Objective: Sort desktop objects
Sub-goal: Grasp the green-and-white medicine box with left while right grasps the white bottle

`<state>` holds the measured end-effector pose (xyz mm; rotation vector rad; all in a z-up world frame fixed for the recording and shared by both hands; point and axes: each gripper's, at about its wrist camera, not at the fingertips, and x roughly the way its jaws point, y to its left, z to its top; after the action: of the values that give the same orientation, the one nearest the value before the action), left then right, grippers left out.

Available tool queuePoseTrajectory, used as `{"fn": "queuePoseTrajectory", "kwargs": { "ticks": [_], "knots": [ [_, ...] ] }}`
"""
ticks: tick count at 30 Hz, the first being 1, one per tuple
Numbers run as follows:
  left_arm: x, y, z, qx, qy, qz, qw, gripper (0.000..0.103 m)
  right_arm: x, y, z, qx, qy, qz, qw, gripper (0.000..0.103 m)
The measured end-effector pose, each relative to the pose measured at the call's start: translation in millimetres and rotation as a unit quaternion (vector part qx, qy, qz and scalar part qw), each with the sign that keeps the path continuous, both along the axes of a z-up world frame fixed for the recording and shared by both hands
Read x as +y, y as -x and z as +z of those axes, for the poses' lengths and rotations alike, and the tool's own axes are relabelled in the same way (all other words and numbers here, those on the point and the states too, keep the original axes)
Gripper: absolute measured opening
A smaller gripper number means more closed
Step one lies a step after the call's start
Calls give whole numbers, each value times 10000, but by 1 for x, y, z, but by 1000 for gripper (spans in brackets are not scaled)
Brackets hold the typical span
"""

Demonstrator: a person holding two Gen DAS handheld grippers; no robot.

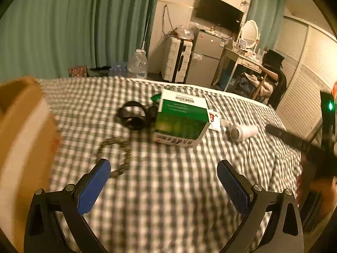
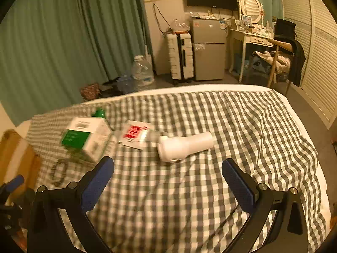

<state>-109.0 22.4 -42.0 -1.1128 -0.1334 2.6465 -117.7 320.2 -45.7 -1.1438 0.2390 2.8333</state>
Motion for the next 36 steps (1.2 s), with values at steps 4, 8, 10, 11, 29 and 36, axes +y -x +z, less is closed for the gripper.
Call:
{"fn": "queuePoseTrajectory", "kwargs": {
  "ticks": [4,8,10,11,29,36],
  "knots": [
    [24,32,-16,15,-11,29,10000,103,7,17,-21,-167,350,-165,9991,103],
    [42,59,-29,76,16,-25,10000,103,14,30,-31,-135,628,-451,9969,103],
    [49,71,-33,153,24,13,9999,103,24,36,-36,-139,887,-726,9933,103],
    [51,74,-35,183,10,-9,9998,103,28,38,-39,-139,1024,-828,9912,103],
    [101,97,-28,485,398,197,9978,103,48,68,-82,-129,1611,-1645,9730,74],
    [104,116,-52,-88,699,564,9959,103,41,58,-75,-302,1576,-1346,9778,44]
  ]
}}
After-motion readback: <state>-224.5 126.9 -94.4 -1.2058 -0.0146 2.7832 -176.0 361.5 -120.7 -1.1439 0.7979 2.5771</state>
